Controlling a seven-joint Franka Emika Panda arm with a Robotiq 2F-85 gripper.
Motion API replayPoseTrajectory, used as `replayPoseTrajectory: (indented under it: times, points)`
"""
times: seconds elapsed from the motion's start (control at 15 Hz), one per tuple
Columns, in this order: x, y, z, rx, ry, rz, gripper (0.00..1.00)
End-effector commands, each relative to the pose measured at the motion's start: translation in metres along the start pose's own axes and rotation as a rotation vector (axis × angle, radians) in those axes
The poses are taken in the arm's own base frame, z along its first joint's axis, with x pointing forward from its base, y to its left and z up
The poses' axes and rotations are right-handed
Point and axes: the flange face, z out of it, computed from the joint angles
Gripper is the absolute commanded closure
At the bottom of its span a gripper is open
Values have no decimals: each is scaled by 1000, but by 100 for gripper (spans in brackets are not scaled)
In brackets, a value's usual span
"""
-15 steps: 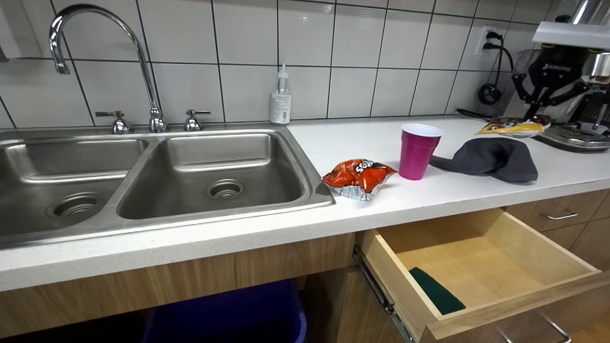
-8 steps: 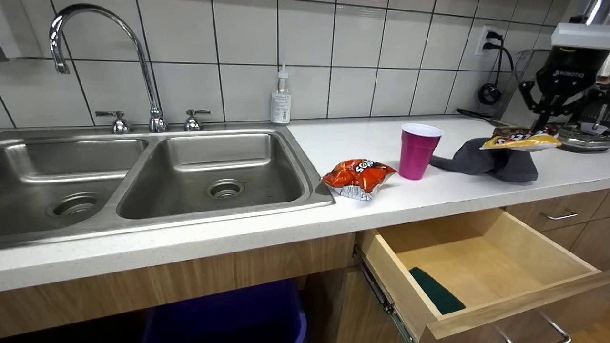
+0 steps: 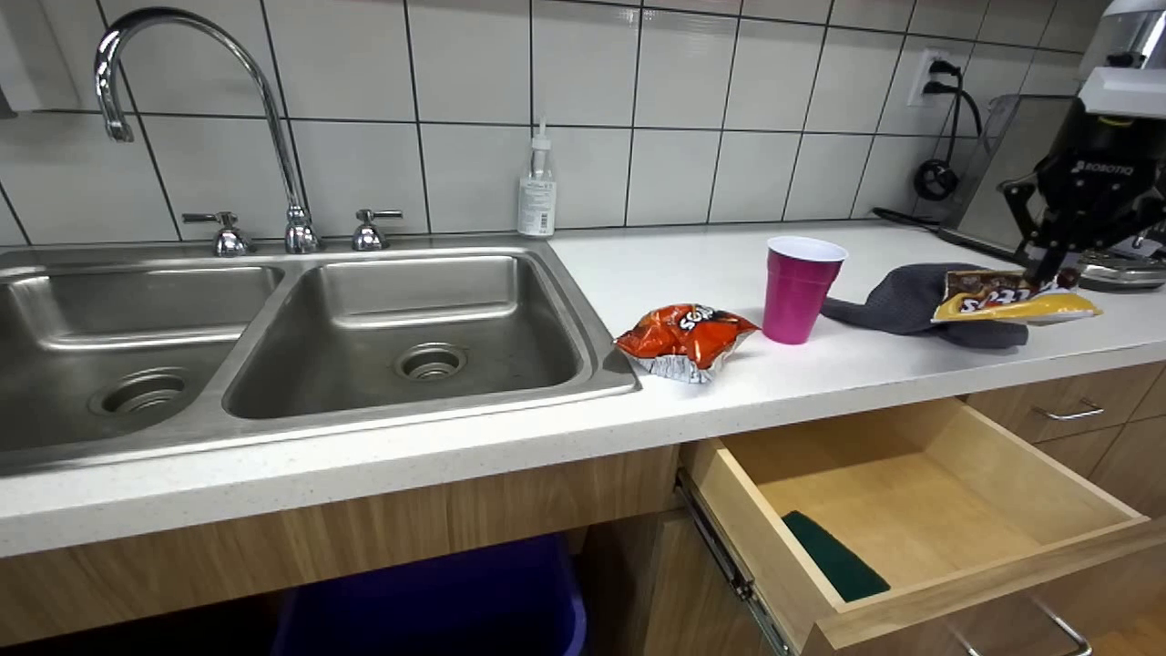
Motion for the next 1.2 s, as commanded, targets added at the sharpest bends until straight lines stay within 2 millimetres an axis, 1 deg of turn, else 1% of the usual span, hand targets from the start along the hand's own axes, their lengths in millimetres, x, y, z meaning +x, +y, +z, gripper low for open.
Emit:
replayPoseTrajectory:
  times: [0.0, 0.4, 0.6, 1.13]
  points:
    - [-17, 4, 9, -13, 15, -71, 100]
    - [-37, 11, 28, -38, -21, -156, 100]
    - [-43, 16, 38, -52, -37, -171, 100]
    - [-56, 16, 77, -107, -14, -238, 100]
